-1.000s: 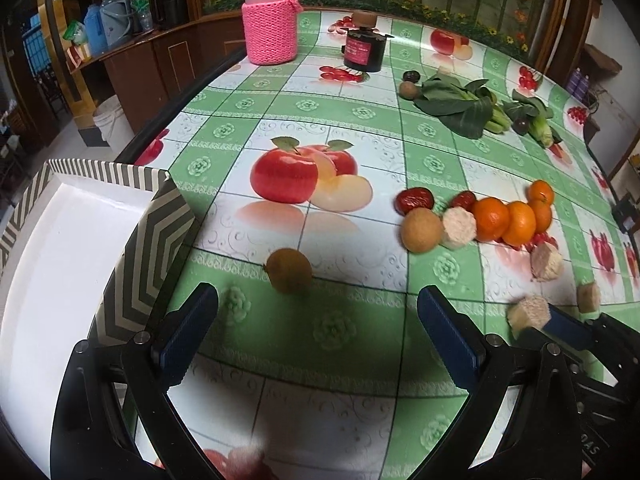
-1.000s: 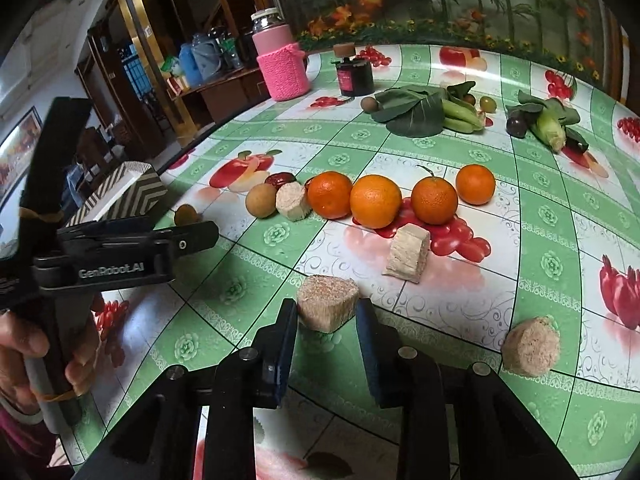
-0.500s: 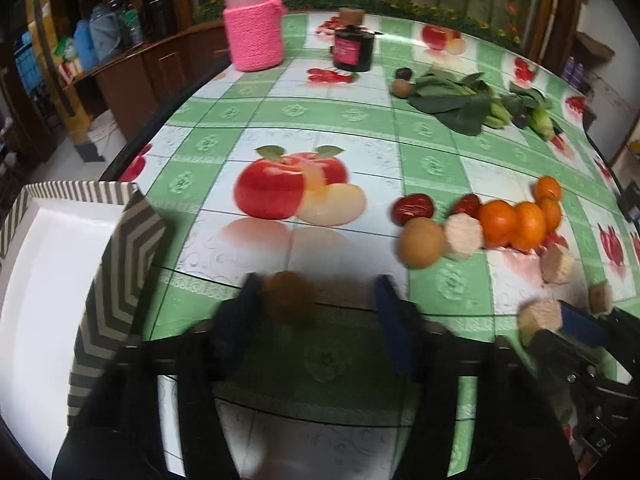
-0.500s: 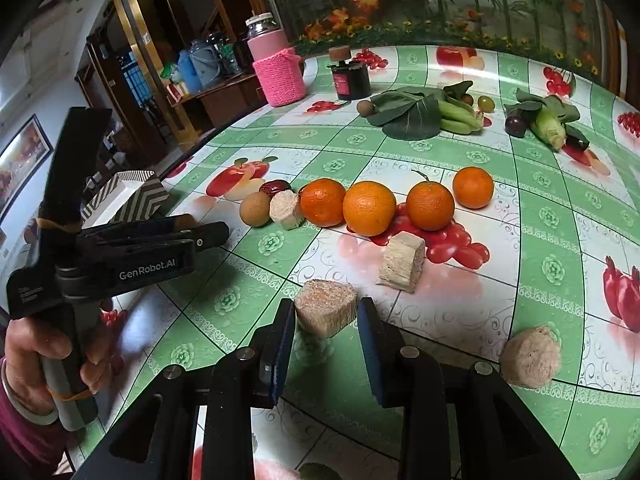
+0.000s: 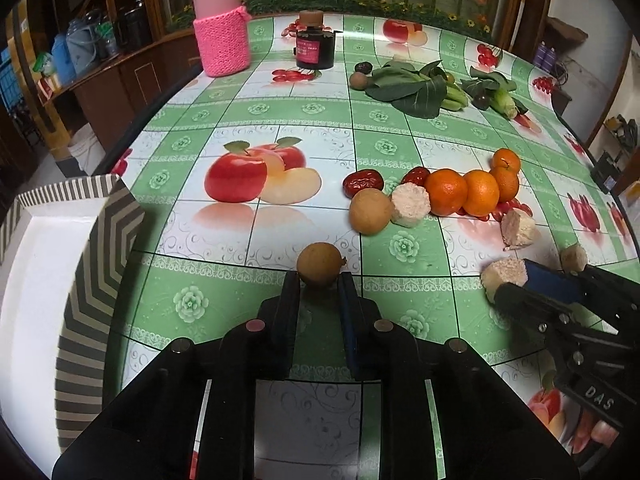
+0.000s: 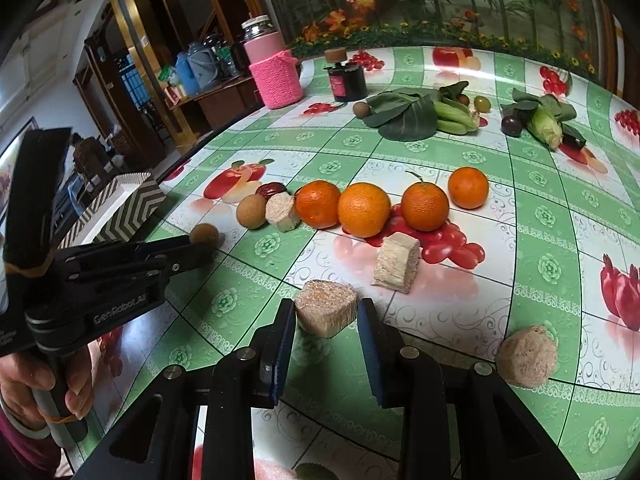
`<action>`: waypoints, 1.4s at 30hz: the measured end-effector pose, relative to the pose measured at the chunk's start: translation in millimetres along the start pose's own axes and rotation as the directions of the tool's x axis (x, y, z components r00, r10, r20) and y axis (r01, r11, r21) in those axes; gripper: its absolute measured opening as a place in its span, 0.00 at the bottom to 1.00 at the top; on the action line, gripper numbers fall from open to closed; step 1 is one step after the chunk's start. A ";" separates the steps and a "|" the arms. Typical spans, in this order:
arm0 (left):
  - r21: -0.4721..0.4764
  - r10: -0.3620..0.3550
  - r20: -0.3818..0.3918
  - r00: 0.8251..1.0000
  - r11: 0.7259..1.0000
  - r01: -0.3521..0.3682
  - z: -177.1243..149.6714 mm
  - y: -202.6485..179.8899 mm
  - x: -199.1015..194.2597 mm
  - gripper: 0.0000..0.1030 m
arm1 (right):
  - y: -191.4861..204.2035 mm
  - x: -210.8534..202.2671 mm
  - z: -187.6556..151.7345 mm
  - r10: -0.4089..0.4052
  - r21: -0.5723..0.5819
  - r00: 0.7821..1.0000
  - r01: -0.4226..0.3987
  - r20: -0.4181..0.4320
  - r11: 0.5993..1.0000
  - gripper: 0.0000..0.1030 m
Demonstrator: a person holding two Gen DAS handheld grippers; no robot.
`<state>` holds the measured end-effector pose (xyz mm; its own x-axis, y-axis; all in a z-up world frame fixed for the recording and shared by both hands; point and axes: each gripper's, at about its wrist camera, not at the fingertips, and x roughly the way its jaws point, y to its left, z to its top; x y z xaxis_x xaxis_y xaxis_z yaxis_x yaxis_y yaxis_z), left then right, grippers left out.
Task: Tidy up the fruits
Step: 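Close left tool on the brown round fruit while right tool grasps the tan round cake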
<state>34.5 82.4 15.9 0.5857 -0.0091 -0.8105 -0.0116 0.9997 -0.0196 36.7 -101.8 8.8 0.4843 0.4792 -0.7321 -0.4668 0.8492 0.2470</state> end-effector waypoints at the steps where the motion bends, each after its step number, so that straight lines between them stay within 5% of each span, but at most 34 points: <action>1: 0.000 0.002 0.008 1.000 1.000 -0.002 1.2 0.0 -2.0 0.18 | -0.9 0.0 0.9 -0.005 0.004 1.000 0.005 0.002 1.000 0.30; 11: 0.000 0.030 0.009 1.000 1.000 -0.030 9.8 0.3 2.0 0.20 | 3.7 5.0 5.0 -0.019 -0.027 1.000 0.019 -0.005 0.999 0.37; 25: -0.033 -0.042 -0.024 0.999 0.999 0.041 15.0 3.2 11.9 0.23 | -1.9 4.9 5.0 0.017 0.006 1.000 -0.017 0.000 1.000 0.37; 42: -0.014 0.011 -0.012 1.000 1.000 -0.011 24.0 -0.6 21.7 0.25 | -2.3 4.2 3.2 0.030 0.009 1.000 -0.030 0.001 1.000 0.36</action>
<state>66.6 82.1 12.4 0.5756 0.0019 -0.8177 -0.0299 0.9994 -0.0187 42.3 -101.1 7.2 0.4711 0.5047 -0.7234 -0.4746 0.8364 0.2744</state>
